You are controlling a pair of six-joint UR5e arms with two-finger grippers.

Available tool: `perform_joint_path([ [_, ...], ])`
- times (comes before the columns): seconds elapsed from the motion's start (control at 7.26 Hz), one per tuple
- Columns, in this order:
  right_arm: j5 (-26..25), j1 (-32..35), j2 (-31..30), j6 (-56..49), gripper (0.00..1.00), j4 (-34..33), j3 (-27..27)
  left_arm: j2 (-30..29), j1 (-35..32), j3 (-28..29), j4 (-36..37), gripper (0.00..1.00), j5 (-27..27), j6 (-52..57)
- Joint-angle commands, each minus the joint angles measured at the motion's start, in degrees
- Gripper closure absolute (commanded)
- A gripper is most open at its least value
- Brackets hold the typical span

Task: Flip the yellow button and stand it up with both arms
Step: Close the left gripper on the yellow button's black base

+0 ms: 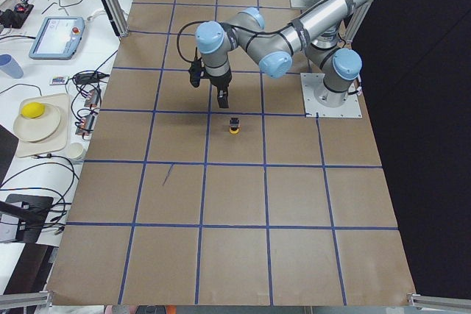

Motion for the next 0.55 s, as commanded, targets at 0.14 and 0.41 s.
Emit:
perform_joint_path([
  [0.14, 0.17, -0.12, 0.02, -0.01, 0.00, -0.07, 0.00, -1.19, 2.21, -14.73, 19.92, 0.00, 0.23, 4.37],
  [0.41, 0.09, -0.12, 0.02, -0.01, 0.00, -0.07, 0.00, -2.24, 2.38, -16.53, 21.76, 0.00, -0.30, 4.73],
])
